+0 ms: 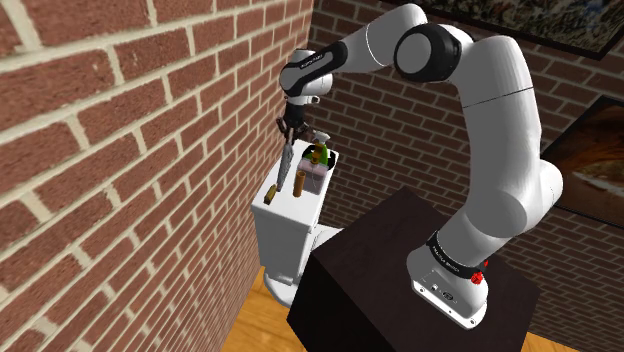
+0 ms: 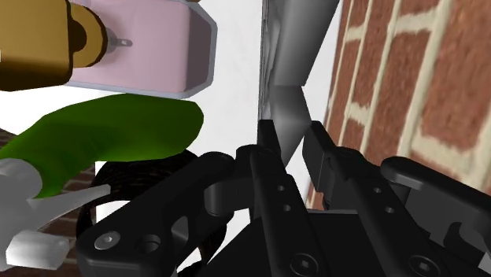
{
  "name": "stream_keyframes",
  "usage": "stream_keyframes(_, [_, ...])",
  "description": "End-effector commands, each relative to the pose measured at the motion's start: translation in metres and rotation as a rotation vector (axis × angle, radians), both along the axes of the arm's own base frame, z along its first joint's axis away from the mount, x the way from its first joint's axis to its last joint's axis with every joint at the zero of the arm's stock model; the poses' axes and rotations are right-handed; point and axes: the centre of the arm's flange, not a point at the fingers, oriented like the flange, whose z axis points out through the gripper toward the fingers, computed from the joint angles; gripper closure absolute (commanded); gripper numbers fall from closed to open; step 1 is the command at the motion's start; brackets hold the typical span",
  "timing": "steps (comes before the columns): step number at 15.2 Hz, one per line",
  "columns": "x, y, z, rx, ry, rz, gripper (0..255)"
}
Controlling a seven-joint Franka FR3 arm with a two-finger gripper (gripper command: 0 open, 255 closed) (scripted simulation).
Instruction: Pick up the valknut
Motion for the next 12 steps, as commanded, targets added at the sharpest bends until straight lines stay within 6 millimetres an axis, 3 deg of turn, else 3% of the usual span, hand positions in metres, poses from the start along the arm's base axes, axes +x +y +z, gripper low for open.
stream_keyframes(1, [0.000, -0.001, 0.011, 0.000, 0.000, 0.000, 255])
stream_keyframes(10, [0.000, -0.001, 0.059, 0.000, 0.000, 0.000, 255])
stream_keyframes(12, [0.000, -0.001, 0.059, 0.000, 0.000, 0.000, 255])
